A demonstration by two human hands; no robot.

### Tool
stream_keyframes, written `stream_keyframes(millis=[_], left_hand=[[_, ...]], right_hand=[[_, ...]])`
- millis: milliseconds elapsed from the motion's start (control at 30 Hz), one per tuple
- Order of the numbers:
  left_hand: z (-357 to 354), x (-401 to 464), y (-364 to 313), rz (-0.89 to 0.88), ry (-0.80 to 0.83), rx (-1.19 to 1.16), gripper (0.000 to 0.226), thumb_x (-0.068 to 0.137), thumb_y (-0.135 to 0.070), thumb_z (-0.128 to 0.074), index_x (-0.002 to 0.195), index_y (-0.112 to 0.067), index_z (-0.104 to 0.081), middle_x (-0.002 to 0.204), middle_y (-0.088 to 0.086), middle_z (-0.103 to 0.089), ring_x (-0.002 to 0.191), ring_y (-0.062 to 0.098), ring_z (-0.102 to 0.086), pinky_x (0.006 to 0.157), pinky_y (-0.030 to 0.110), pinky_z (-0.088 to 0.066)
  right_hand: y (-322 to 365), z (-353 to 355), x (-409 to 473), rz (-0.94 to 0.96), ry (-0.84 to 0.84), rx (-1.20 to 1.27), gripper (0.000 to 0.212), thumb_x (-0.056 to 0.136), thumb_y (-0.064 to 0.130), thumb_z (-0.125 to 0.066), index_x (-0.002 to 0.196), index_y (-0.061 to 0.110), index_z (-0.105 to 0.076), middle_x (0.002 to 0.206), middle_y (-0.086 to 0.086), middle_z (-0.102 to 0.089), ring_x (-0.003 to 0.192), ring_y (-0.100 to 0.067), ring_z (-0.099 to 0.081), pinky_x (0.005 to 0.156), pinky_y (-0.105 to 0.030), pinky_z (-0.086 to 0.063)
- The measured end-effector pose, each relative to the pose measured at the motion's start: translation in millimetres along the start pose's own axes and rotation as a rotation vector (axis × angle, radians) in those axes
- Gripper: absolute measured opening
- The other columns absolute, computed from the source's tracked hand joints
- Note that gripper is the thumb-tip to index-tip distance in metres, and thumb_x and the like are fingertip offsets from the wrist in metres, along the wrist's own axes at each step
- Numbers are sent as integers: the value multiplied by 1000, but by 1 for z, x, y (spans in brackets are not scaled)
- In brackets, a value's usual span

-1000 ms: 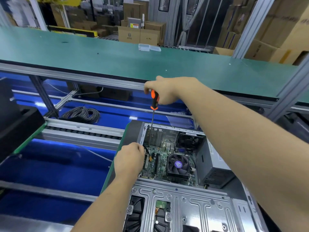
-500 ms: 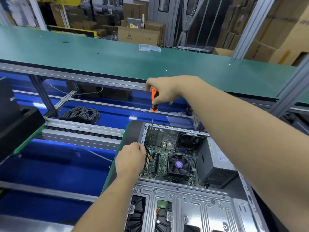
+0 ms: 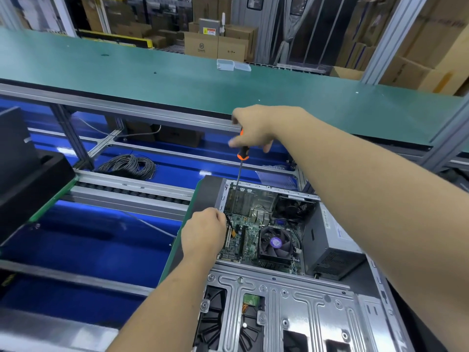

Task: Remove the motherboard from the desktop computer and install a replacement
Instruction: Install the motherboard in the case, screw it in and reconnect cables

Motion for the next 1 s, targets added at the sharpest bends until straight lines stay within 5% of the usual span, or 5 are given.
stream_keyframes(millis=[467,567,700,833,1000], left_hand=[[0,0,-1,-1,5,9,45,103,-29,-37,60,-18,-44,58,0,-53,48,14,-43,41,26,-24],[-1,0,-2,-4,6,18,44,103,-29,-37,61,-18,-44,58,0,-53,50,12,-43,41,26,-24],[-1,1,-1,-6,9,18,44,103,-29,-37,61,-18,-44,59,2,-55,48,16,-43,42,27,-25],[0,1,-2,-10,10,35,43,103,-29,-36,63,-18,-47,63,3,-58,53,20,-49,44,28,-29],[0,0,-2,-9,6,31,43,103,-30,-36,64,-18,-49,61,2,-56,51,19,-48,44,27,-29]], right_hand=[[0,-3,-2,54,21,24,35,94,39,-64,116,16,-51,105,-6,-59,83,-30,-65,73,-41,-54],[-14,1,-6,-87,-25,-106,55,99,58,-43,84,7,-53,81,-9,-56,58,-23,-54,52,-34,-39],[-8,-1,-2,68,-43,-3,22,96,31,-61,109,14,-56,109,-9,-60,88,-27,-57,75,-35,-46],[-23,-2,-3,-117,-57,-46,52,97,62,-43,101,11,-49,89,-7,-50,72,-27,-53,69,-38,-42],[-15,-1,1,8,-92,11,26,97,32,-60,109,9,-56,101,-10,-59,84,-30,-58,71,-36,-46]])
Point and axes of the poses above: each hand's wrist, its own x-axis towards the middle knuckle, its own z-axis out of the back of the hand, y = z × x, the point moved 9 cm from there along x, towards the middle knuckle
